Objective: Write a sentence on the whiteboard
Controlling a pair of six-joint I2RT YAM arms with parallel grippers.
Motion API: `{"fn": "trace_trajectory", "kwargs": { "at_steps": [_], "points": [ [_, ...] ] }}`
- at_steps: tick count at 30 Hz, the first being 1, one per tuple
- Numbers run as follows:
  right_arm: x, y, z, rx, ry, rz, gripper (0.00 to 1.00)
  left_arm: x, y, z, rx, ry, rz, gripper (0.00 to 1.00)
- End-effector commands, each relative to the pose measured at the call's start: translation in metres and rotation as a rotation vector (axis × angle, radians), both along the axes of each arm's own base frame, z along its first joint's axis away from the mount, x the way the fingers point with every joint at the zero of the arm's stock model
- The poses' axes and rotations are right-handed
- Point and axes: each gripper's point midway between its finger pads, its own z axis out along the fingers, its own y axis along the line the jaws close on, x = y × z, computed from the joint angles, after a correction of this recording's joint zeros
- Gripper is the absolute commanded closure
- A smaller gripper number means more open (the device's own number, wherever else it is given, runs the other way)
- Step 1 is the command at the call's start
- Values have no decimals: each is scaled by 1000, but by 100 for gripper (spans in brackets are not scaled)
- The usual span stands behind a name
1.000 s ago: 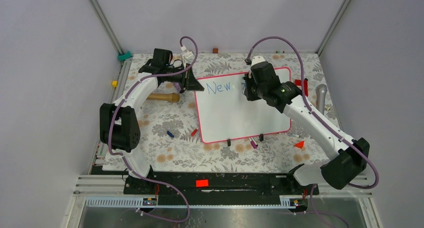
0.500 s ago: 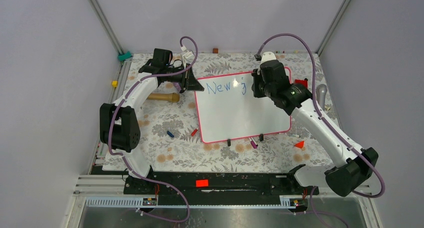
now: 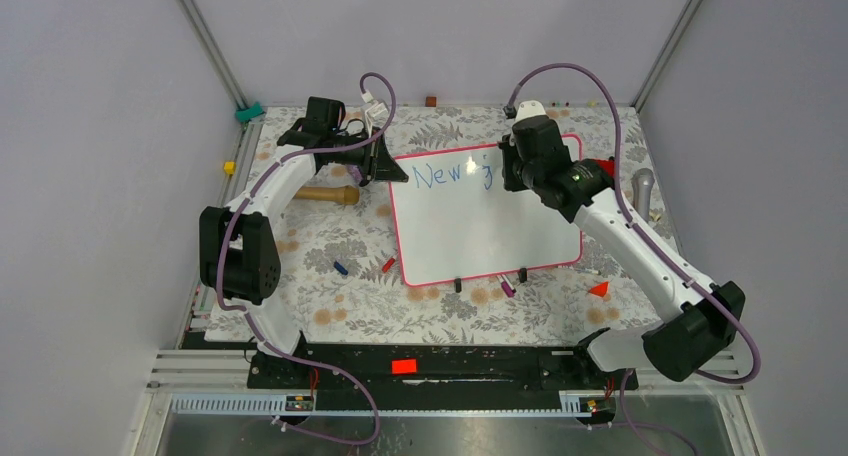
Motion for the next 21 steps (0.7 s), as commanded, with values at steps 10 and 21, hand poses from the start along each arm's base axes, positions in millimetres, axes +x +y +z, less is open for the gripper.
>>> {"fn": "trace_trajectory", "kwargs": {
  "at_steps": [10, 21],
  "points": [
    [17, 6, 16, 10, -57, 7, 100, 19, 16, -41, 210, -110, 64, 92],
    [0, 6, 1, 16, -2, 46, 100, 19, 16, -42, 211, -111, 65, 92]
  ]
}}
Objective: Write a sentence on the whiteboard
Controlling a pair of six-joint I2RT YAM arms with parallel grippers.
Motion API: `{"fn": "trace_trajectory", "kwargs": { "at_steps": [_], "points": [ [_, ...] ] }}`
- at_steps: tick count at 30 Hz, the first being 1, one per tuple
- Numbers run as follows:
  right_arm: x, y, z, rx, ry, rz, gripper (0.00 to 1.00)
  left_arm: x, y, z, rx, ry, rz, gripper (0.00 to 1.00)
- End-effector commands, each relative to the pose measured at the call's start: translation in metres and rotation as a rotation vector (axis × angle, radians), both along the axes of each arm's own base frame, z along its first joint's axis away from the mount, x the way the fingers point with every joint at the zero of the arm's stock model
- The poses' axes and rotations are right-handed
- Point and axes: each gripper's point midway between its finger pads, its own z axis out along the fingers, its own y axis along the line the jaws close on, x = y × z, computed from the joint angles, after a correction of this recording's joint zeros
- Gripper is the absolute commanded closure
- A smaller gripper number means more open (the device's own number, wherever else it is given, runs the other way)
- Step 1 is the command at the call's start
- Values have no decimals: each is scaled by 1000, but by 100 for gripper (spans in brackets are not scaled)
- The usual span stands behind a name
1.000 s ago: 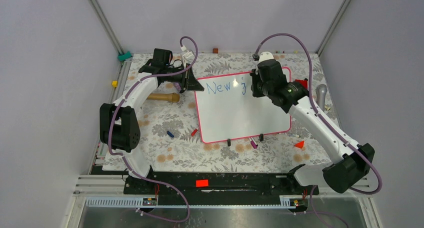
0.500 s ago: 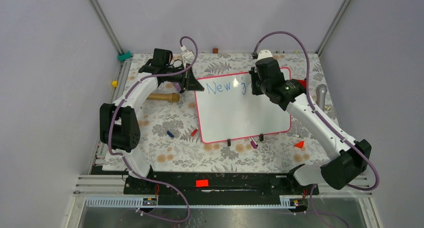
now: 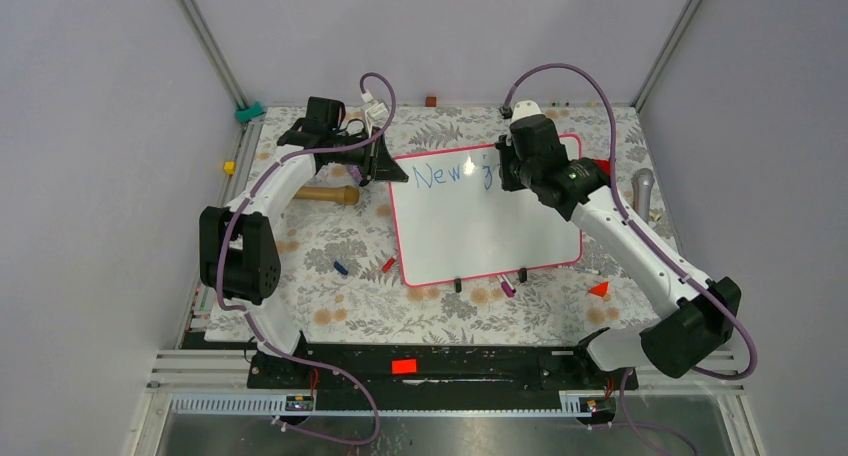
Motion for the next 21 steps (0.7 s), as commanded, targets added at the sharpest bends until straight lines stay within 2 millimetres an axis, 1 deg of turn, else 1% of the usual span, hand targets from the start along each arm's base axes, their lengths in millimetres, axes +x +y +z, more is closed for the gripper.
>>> {"fn": "trace_trajectory", "kwargs": {
  "at_steps": [1, 5, 9, 13, 17, 21],
  "points": [
    [-6, 0, 2, 19, 0, 24, 100, 19, 16, -42, 212, -108, 64, 92],
    [-9, -6, -2, -4, 10, 13, 100, 18, 16, -42, 212, -109, 63, 92],
    [-8, -18, -8, -60, 20, -35, 100, 19, 16, -42, 214, -113, 63, 92],
    [-3, -26, -5, -86, 2, -77, 100, 19, 16, -42, 215, -113, 64, 92],
    [3, -29, 1, -102, -20, -108, 100, 19, 16, -43, 215, -110, 64, 92],
    [8, -26, 7, -90, -33, -110, 100, 19, 16, -43, 215, -111, 64, 92]
  ]
}}
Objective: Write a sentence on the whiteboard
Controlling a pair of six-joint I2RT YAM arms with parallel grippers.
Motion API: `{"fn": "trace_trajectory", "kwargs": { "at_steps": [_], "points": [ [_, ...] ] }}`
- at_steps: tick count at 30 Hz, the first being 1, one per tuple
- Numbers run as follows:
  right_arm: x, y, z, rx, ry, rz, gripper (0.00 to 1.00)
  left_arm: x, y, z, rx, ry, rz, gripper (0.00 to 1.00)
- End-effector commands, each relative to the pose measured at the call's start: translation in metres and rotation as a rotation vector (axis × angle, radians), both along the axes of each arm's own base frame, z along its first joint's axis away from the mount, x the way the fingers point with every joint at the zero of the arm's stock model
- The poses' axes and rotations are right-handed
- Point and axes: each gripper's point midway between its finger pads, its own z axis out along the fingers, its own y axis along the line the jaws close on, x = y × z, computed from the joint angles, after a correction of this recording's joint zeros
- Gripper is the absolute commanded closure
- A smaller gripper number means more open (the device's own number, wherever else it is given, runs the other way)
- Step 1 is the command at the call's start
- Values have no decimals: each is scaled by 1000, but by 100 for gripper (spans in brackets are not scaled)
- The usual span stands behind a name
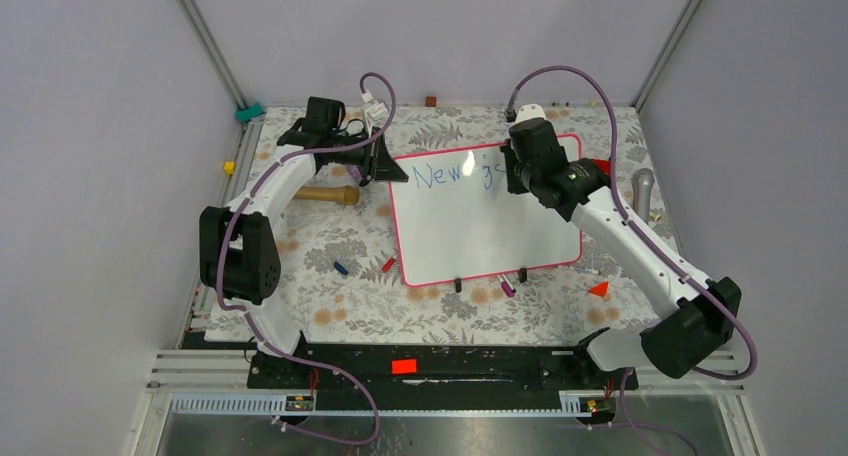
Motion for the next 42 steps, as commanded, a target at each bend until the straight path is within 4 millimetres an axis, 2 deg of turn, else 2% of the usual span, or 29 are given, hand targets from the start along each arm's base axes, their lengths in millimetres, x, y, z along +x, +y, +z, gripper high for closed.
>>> {"fn": "trace_trajectory", "kwargs": {
  "at_steps": [1, 8, 17, 23, 28, 32, 42],
  "points": [
    [15, -4, 18, -7, -58, -39, 100, 19, 16, -43, 214, -112, 63, 92],
    [21, 8, 29, 34, -80, -7, 100, 19, 16, -43, 216, -111, 64, 92],
    [12, 27, 26, 111, -59, 84, 100, 19, 16, -44, 217, -110, 64, 92],
    [1, 22, 36, 133, -84, 93, 100, 19, 16, -45, 214, -99, 65, 92],
    [-6, 10, 48, 127, -135, 71, 100, 19, 16, -43, 211, -102, 66, 92],
    [-6, -2, 45, 96, -147, 22, 100, 18, 16, -43, 210, -100, 64, 92],
    [-4, -15, 39, 77, -160, -48, 100, 17, 15, -38, 204, -111, 64, 92]
  ]
}}
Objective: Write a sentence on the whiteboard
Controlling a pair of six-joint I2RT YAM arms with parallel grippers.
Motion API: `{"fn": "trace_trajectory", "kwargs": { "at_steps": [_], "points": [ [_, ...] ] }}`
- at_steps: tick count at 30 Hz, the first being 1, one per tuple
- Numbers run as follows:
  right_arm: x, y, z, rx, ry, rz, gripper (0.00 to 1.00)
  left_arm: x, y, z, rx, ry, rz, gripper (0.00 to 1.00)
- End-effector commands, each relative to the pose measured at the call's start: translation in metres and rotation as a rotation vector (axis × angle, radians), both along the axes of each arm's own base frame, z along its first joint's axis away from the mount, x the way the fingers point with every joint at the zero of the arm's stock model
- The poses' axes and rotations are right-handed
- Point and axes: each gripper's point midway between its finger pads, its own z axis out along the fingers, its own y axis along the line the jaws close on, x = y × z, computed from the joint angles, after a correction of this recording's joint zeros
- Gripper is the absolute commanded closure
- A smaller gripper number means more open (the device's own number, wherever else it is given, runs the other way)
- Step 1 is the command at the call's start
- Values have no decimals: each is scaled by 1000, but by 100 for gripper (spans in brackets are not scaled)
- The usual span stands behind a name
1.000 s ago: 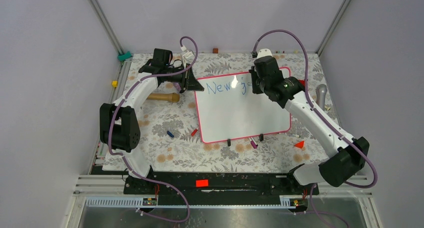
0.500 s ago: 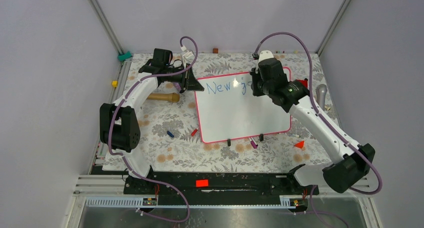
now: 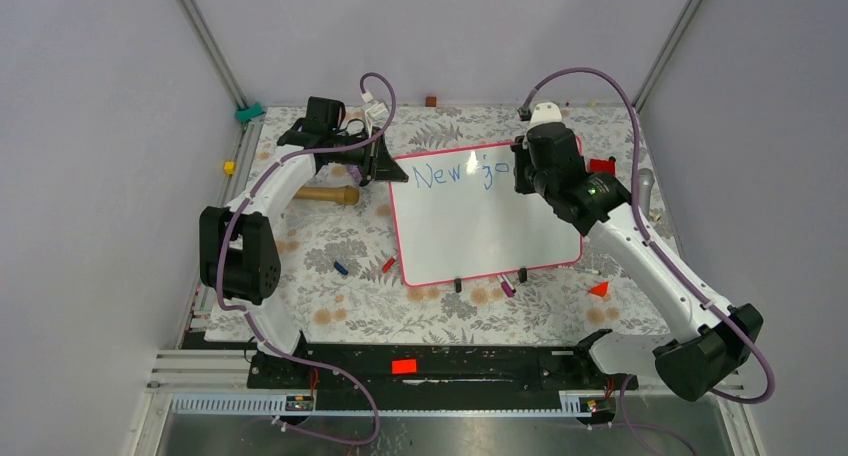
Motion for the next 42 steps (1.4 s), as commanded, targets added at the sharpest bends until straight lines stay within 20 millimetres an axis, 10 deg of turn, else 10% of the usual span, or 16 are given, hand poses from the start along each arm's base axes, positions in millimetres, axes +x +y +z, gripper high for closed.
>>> {"fn": "trace_trajectory", "kwargs": {
  "at_steps": [1, 42],
  "points": [
    [4, -13, 8, 6, -59, -64, 100, 18, 16, -38, 205, -111, 65, 92],
    [31, -8, 8, 113, -36, -69, 100, 18, 17, -36, 211, -117, 73, 92]
  ]
}}
